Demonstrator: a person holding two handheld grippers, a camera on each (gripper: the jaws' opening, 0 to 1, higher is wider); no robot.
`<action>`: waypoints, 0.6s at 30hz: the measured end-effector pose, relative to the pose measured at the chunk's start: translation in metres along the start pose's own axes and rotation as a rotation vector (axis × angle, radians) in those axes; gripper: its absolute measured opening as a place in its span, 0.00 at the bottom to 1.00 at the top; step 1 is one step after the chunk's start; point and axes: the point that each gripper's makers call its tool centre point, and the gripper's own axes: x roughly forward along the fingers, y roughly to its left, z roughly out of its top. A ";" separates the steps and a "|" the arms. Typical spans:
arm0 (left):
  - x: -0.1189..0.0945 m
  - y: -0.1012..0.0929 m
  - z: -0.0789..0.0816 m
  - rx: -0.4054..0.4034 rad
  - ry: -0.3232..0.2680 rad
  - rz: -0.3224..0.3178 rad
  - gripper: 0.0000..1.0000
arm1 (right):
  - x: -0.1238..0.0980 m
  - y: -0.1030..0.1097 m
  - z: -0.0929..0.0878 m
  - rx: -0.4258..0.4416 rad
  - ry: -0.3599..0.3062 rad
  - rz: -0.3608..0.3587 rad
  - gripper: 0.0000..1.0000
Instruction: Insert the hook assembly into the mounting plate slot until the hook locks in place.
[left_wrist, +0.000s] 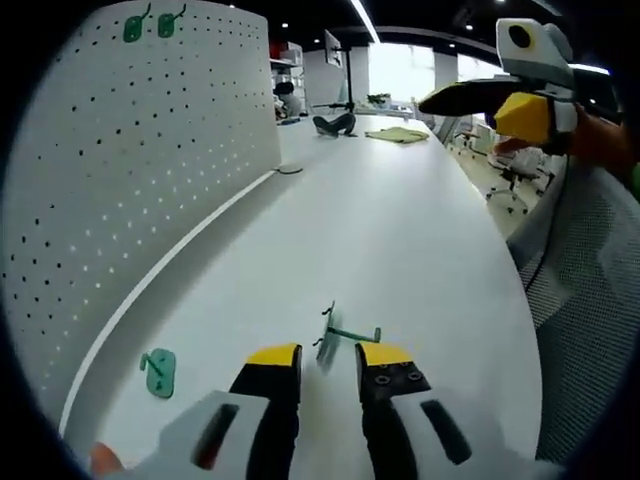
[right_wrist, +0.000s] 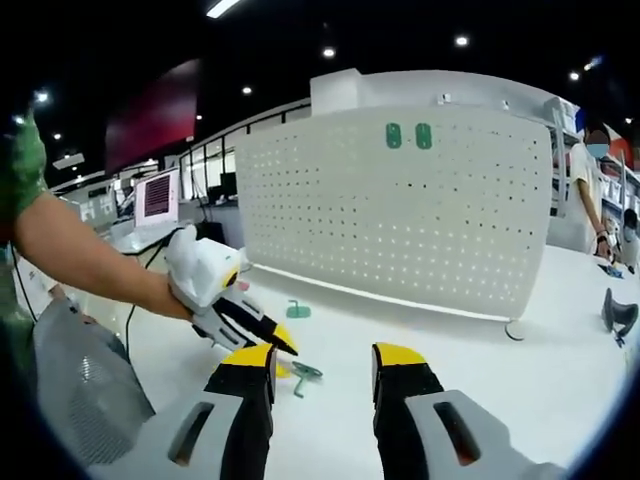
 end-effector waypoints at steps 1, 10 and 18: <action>0.001 0.000 0.000 -0.003 0.000 -0.002 0.22 | 0.001 0.002 -0.003 0.001 0.013 0.013 0.39; 0.004 0.000 -0.003 0.002 0.010 -0.006 0.18 | 0.006 0.019 -0.021 0.021 0.095 0.112 0.39; 0.005 0.004 -0.003 0.001 0.011 0.001 0.15 | 0.007 0.028 -0.029 0.023 0.129 0.155 0.39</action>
